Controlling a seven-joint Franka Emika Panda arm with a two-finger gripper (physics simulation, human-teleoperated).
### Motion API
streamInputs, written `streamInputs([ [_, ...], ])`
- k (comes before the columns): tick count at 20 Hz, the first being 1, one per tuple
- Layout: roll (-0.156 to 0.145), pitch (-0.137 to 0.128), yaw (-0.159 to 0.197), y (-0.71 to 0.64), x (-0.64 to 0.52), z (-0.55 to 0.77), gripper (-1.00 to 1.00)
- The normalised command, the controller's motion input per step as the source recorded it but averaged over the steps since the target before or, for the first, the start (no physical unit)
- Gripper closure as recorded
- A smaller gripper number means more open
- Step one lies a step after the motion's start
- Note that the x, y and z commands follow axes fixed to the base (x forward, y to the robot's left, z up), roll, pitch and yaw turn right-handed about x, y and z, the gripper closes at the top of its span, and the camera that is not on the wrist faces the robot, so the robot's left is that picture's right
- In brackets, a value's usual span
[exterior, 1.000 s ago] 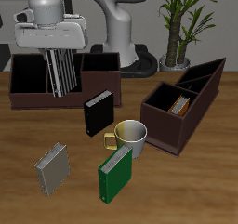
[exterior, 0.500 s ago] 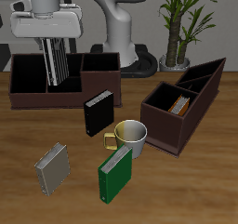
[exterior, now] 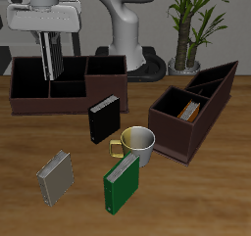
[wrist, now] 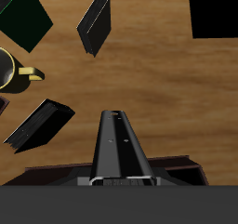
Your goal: Place the orange book into the left desk caddy's right compartment and place the striped book into the back desk caddy's front compartment and place the yellow book into the back desk caddy's back compartment
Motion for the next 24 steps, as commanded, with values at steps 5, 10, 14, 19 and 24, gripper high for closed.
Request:
streamInputs([
  [5, -0.035, 0.071, 0.066, -0.14, -0.19, -0.01, 1.0],
  [10, -0.05, 0.079, 0.068, -0.26, -0.06, 0.07, 1.0],
  [14, -0.06, 0.012, 0.042, -0.15, -0.11, -0.05, 1.0],
  [19, -0.091, -0.047, -0.103, -0.09, -0.2, 0.03, 1.0],
  [24, -0.039, -0.061, -0.026, 0.11, -0.47, 0.01, 1.0],
])
